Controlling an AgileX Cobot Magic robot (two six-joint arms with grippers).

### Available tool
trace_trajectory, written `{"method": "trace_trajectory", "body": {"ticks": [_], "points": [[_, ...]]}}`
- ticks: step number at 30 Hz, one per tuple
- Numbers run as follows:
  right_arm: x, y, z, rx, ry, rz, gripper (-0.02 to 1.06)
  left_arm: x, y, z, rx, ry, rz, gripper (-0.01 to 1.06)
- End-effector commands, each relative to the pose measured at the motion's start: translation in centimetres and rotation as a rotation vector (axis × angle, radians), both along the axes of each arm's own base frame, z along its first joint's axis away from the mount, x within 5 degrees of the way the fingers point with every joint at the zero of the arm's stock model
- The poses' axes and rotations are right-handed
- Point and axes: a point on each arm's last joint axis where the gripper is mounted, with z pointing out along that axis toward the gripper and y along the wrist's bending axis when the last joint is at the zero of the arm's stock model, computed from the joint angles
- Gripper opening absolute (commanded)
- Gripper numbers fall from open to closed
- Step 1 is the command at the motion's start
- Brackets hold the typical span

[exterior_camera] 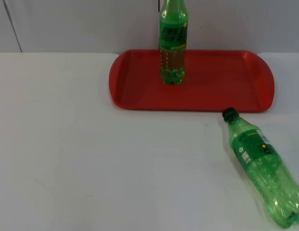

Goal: Place the bottle upright on the tray.

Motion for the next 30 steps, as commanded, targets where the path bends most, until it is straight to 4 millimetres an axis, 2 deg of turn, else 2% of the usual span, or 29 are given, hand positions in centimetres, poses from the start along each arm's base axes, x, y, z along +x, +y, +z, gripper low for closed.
{"method": "trace_trajectory", "body": {"ticks": [1, 2, 3, 8, 9, 13, 14, 15, 16, 19, 20, 25, 26, 30], "points": [[1.9, 0.1, 0.6, 0.005, 0.033, 0.000, 1.05, -0.1, -0.1, -0.1, -0.007, 0.003, -0.012, 1.05], [2.9, 0.2, 0.7, 0.012, 0.059, 0.003, 1.05, -0.1, -0.1, -0.1, -0.007, 0.003, -0.012, 1.05], [2.9, 0.2, 0.7, 0.012, 0.059, 0.003, 1.05, -0.1, -0.1, -0.1, -0.007, 0.003, -0.012, 1.05], [8.7, 0.6, 0.6, 0.015, 0.212, 0.007, 1.05, -0.1, -0.1, -0.1, -0.007, 0.003, -0.012, 1.05], [8.7, 0.6, 0.6, 0.015, 0.212, 0.007, 1.05, -0.1, -0.1, -0.1, -0.007, 0.003, -0.012, 1.05], [13.3, 0.9, -0.6, 0.022, 0.341, 0.014, 1.05, -0.1, -0.1, -0.1, -0.007, 0.003, -0.012, 1.05], [14.3, 1.0, -0.9, 0.023, 0.363, 0.020, 1.05, -0.1, -0.1, -0.1, -0.007, 0.003, -0.012, 1.05], [14.3, 1.0, -0.9, 0.023, 0.363, 0.020, 1.05, -0.1, -0.1, -0.1, -0.007, 0.003, -0.012, 1.05], [15.8, 1.1, -1.5, 0.023, 0.398, 0.024, 1.05, -0.1, -0.1, -0.1, -0.007, 0.003, -0.012, 1.05], [18.3, 1.2, -2.7, 0.024, 0.454, 0.024, 1.05, -0.1, -0.1, -0.1, -0.007, 0.003, -0.012, 1.05], [18.3, 1.2, -2.7, 0.024, 0.454, 0.024, 1.05, -0.1, -0.1, -0.1, -0.007, 0.003, -0.012, 1.05], [21.3, 1.7, -4.5, 0.053, 0.525, 0.029, 1.05, -0.1, -0.1, -0.1, -0.007, 0.003, -0.012, 1.05], [21.3, 1.7, -4.5, 0.053, 0.525, 0.029, 1.05, -0.1, -0.1, -0.1, -0.007, 0.003, -0.012, 1.05], [22.6, 3.0, -5.6, 0.052, 0.551, 0.066, 1.05, -0.1, -0.1, -0.1, -0.007, 0.003, -0.012, 1.05]]}}
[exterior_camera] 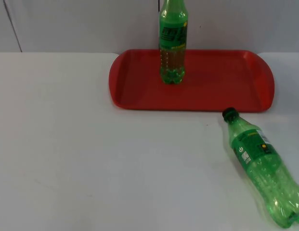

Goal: Place the bottle upright on the tray.

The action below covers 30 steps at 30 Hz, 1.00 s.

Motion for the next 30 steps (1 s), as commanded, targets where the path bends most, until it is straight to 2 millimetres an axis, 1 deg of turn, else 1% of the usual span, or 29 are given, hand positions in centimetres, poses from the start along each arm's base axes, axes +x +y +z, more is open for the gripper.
{"method": "trace_trajectory", "body": {"ticks": [1, 2, 3, 4, 8, 9, 10, 13, 14, 18, 19, 21, 23, 24, 26, 27, 29, 30], "points": [[0.7, 1.1, -0.4, 0.010, 0.002, 0.034, 1.05, -0.1, -0.1, -0.1, -0.007, 0.003, -0.012, 1.05], [1.3, 2.5, -1.1, 0.009, 0.011, 0.075, 1.05, -0.1, -0.1, -0.1, -0.007, 0.003, -0.012, 1.05], [1.8, 3.3, -1.7, 0.007, 0.023, 0.098, 1.05, -0.1, -0.1, -0.1, -0.007, 0.003, -0.012, 1.05], [1.8, 3.3, -1.7, 0.007, 0.023, 0.098, 1.05, -0.1, -0.1, -0.1, -0.007, 0.003, -0.012, 1.05], [3.4, 6.9, -4.3, -0.018, 0.058, 0.158, 1.05, -0.1, -0.1, -0.1, -0.007, 0.003, -0.012, 1.05], [3.4, 6.9, -4.3, -0.018, 0.058, 0.158, 1.05, -0.1, -0.1, -0.1, -0.007, 0.003, -0.012, 1.05], [3.7, 8.1, -5.3, -0.049, 0.052, 0.175, 1.05, -0.1, -0.1, -0.1, -0.007, 0.003, -0.012, 1.05], [4.0, 10.3, -7.4, -0.122, 0.063, 0.213, 1.05, -0.1, -0.1, -0.1, -0.007, 0.003, -0.012, 1.05], [4.0, 10.3, -7.4, -0.122, 0.063, 0.213, 1.05, -0.1, -0.1, -0.1, -0.007, 0.003, -0.012, 1.05], [4.2, 12.5, -9.7, -0.122, 0.081, 0.223, 1.05, -0.1, -0.1, -0.1, -0.007, 0.003, -0.012, 1.05], [4.2, 12.5, -9.7, -0.122, 0.081, 0.223, 1.05, -0.1, -0.1, -0.1, -0.007, 0.003, -0.012, 1.05], [4.4, 13.1, -10.9, -0.122, 0.089, 0.227, 1.05, -0.1, -0.1, -0.1, -0.007, 0.003, -0.012, 1.05], [4.7, 13.2, -11.9, -0.121, 0.105, 0.213, 1.05, -0.1, -0.1, -0.1, -0.007, 0.003, -0.012, 1.05], [4.7, 13.2, -11.9, -0.121, 0.105, 0.213, 1.05, -0.1, -0.1, -0.1, -0.007, 0.003, -0.012, 1.05], [5.1, 13.4, -13.3, -0.125, 0.113, 0.215, 1.05, -0.1, -0.1, -0.1, -0.007, 0.003, -0.012, 1.05], [5.2, 13.5, -13.7, -0.116, 0.097, 0.210, 1.05, -0.1, -0.1, -0.1, -0.007, 0.003, -0.012, 1.05], [4.9, 13.4, -14.5, -0.109, 0.095, 0.199, 1.05, -0.1, -0.1, -0.1, -0.007, 0.003, -0.012, 1.05], [4.9, 13.4, -14.5, -0.109, 0.095, 0.199, 1.05, -0.1, -0.1, -0.1, -0.007, 0.003, -0.012, 1.05]]}}
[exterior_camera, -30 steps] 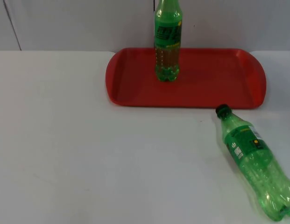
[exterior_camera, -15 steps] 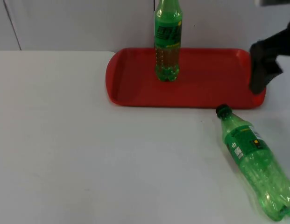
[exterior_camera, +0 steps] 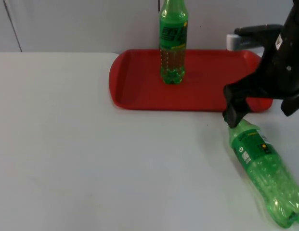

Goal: Place the bottle upright on the tray.

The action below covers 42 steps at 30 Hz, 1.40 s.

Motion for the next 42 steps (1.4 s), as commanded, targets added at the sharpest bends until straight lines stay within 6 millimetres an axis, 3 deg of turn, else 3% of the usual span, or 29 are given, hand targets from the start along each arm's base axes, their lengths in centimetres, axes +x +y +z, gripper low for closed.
{"method": "trace_trajectory", "body": {"ticks": [1, 8, 16, 25, 38, 42], "points": [[-0.3, 0.0, -0.8, 0.008, -0.011, -0.005, 1.05, -0.1, -0.1, -0.1, -0.007, 0.003, -0.012, 1.05], [-1.8, -0.6, -3.3, 0.000, 0.004, 0.004, 1.05, -0.1, -0.1, -0.1, -0.007, 0.003, -0.012, 1.05], [-1.3, -0.4, -5.3, -0.002, 0.008, 0.010, 1.05, -0.1, -0.1, -0.1, -0.007, 0.003, -0.012, 1.05], [0.9, 0.5, -5.0, -0.019, 0.013, -0.007, 1.04, -0.1, -0.1, -0.1, -0.007, 0.003, -0.012, 1.05], [1.2, 0.7, -6.8, -0.013, 0.026, -0.028, 1.03, 0.0, 0.0, -0.1, -0.006, 0.002, -0.011, 1.05], [1.2, 0.7, -7.3, -0.017, 0.035, -0.028, 0.98, 0.0, 0.0, -0.1, -0.006, 0.002, -0.011, 1.05]]}}
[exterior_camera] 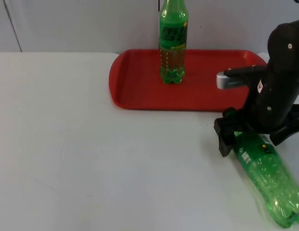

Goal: Place the bottle upright on the tray.

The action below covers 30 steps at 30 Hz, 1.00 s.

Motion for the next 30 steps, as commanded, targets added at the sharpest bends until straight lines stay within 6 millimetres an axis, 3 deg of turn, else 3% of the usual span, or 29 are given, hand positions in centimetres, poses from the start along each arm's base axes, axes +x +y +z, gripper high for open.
{"method": "trace_trajectory", "body": {"ticks": [1, 6, 13, 15, 17, 18, 22, 23, 24, 30], "points": [[0.1, 0.3, 0.0, 0.006, -0.008, 0.000, 0.98, 0.0, 0.0, -0.1, -0.006, 0.002, -0.011, 1.05], [0.0, 0.2, -1.5, -0.010, 0.026, -0.002, 0.97, 0.0, 0.0, -0.1, -0.006, 0.002, -0.011, 1.05], [0.0, 0.2, -1.7, -0.011, 0.029, -0.004, 0.92, 0.0, 0.0, -0.1, -0.006, 0.002, -0.011, 1.05], [0.0, 0.2, -1.7, -0.010, 0.027, -0.004, 0.79, 0.0, 0.0, -0.1, -0.006, 0.002, -0.011, 1.05], [0.0, 0.2, -1.7, -0.010, 0.027, -0.004, 0.59, 0.0, 0.0, -0.1, -0.006, 0.002, -0.011, 1.05], [0.0, 0.2, -1.7, -0.010, 0.027, -0.004, 0.59, 0.0, 0.0, -0.1, -0.006, 0.002, -0.011, 1.05], [0.0, 0.2, -1.7, -0.012, 0.028, -0.002, 0.08, 0.0, 0.0, -0.1, -0.006, 0.002, -0.011, 1.05], [0.0, 0.2, -1.7, -0.012, 0.028, -0.002, 0.08, 0.0, 0.0, -0.1, -0.006, 0.002, -0.011, 1.05], [0.0, 0.2, -1.7, -0.013, 0.028, 0.002, 0.00, 0.0, 0.0, -0.1, -0.006, 0.002, -0.011, 1.05], [0.0, 0.2, -1.7, -0.014, 0.030, 0.000, 0.00, 0.0, 0.0, -0.1, -0.006, 0.002, -0.011, 1.05]]}}
